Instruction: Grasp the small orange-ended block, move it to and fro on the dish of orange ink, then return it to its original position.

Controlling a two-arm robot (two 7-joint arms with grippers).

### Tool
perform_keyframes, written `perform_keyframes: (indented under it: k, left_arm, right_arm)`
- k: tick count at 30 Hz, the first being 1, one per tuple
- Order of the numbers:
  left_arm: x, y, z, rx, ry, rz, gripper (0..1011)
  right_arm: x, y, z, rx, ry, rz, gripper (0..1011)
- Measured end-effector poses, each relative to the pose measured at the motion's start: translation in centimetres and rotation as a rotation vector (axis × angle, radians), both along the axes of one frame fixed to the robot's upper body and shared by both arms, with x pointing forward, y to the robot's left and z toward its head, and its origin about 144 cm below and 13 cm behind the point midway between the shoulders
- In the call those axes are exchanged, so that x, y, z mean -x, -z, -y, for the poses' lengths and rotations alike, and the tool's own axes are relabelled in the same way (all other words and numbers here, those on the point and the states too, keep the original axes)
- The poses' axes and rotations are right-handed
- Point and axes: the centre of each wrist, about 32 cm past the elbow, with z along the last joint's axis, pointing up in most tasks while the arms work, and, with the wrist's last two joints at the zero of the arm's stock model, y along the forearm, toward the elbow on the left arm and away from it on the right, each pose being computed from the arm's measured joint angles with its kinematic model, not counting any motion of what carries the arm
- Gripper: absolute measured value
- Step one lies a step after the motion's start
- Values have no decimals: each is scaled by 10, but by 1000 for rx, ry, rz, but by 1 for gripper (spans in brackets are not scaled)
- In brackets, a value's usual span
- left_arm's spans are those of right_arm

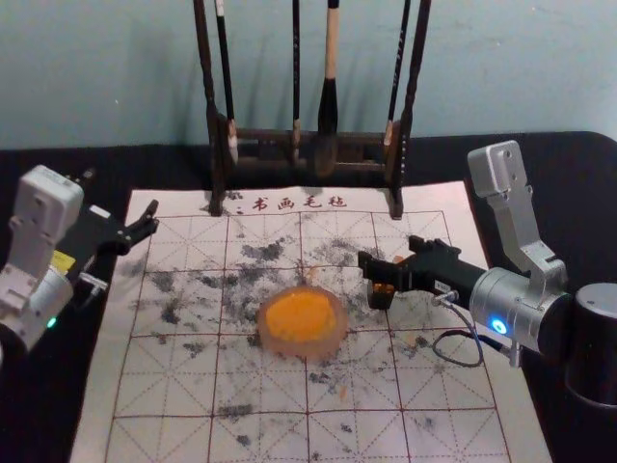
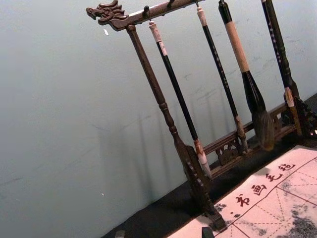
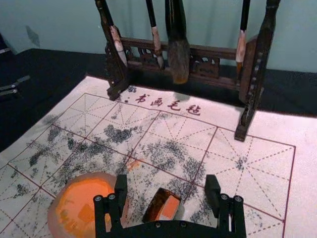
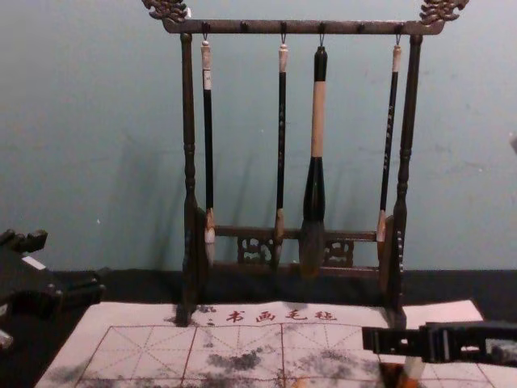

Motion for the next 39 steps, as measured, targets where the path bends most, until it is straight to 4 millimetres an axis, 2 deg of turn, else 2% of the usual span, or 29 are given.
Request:
perform_keyframes:
  k: [19, 36, 39]
  left_arm:
    - [0, 0, 0, 0, 0, 0, 1001]
    - [0, 0, 0, 0, 0, 0, 1001]
    - [0, 0, 0, 0, 0, 0, 1001]
  right_arm:
    - [12, -4, 0, 8, 25, -33, 1000]
    - [13, -4, 0, 18, 19, -25, 1000]
    - [13, -4, 0, 17, 20, -25, 953]
